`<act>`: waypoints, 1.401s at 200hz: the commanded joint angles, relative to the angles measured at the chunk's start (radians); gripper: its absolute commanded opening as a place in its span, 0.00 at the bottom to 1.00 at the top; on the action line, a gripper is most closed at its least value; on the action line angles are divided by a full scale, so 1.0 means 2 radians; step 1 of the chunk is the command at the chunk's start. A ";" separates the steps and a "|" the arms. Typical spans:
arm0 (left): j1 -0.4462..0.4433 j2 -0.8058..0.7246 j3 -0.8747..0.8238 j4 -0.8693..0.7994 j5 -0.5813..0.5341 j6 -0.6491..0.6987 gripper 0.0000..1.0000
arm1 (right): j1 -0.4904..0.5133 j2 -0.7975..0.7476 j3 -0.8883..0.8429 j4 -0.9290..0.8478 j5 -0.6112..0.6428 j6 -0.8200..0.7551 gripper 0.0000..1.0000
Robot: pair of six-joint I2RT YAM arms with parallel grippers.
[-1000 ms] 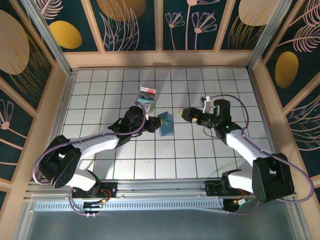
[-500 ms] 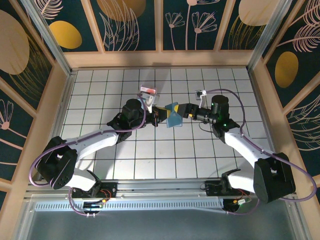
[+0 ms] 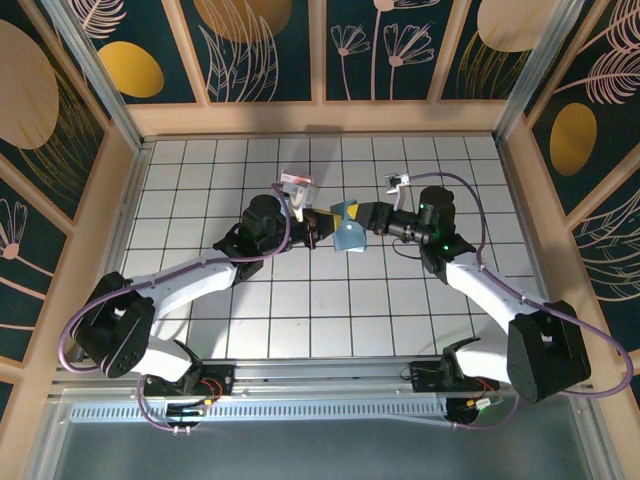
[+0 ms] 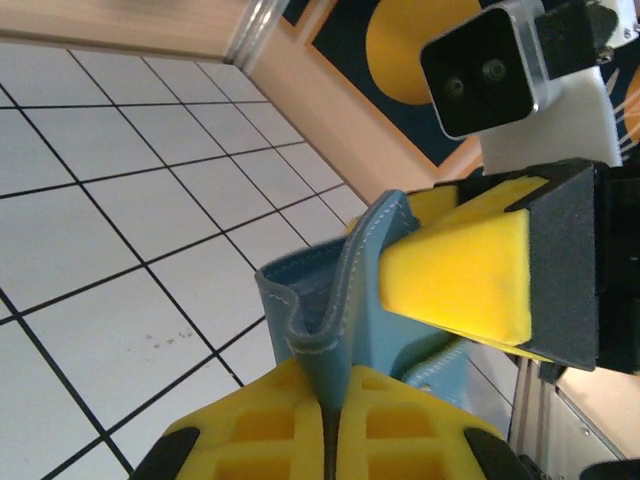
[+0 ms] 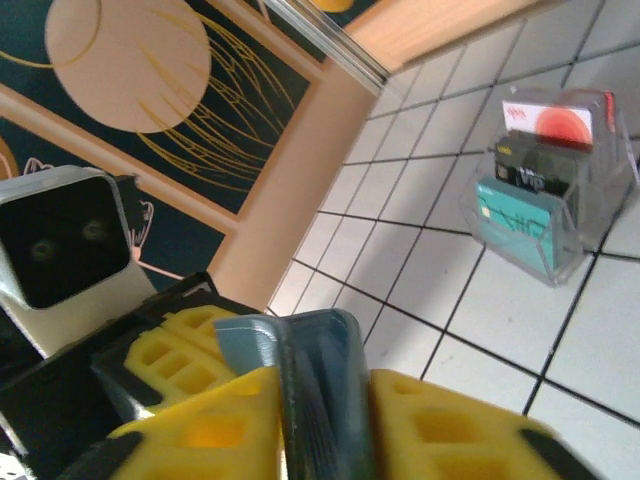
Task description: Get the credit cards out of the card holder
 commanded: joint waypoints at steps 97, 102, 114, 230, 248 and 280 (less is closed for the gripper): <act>0.000 -0.099 -0.057 0.047 -0.158 -0.056 0.91 | -0.061 -0.038 0.014 0.060 -0.065 -0.024 0.00; 0.002 -0.101 -0.057 0.047 -0.149 -0.054 0.94 | -0.068 -0.038 0.015 0.074 -0.079 -0.016 0.00; 0.004 -0.100 -0.054 0.049 -0.124 -0.051 0.99 | -0.080 -0.033 0.016 0.107 -0.113 0.001 0.00; -0.005 -0.036 -0.015 0.093 0.123 0.006 0.83 | -0.088 0.041 0.038 0.389 -0.234 0.199 0.00; -0.006 -0.027 -0.011 0.105 0.135 -0.002 0.76 | -0.084 0.046 0.039 0.394 -0.237 0.207 0.00; -0.006 -0.016 -0.006 0.123 0.143 -0.013 0.67 | -0.073 0.033 0.050 0.283 -0.219 0.129 0.00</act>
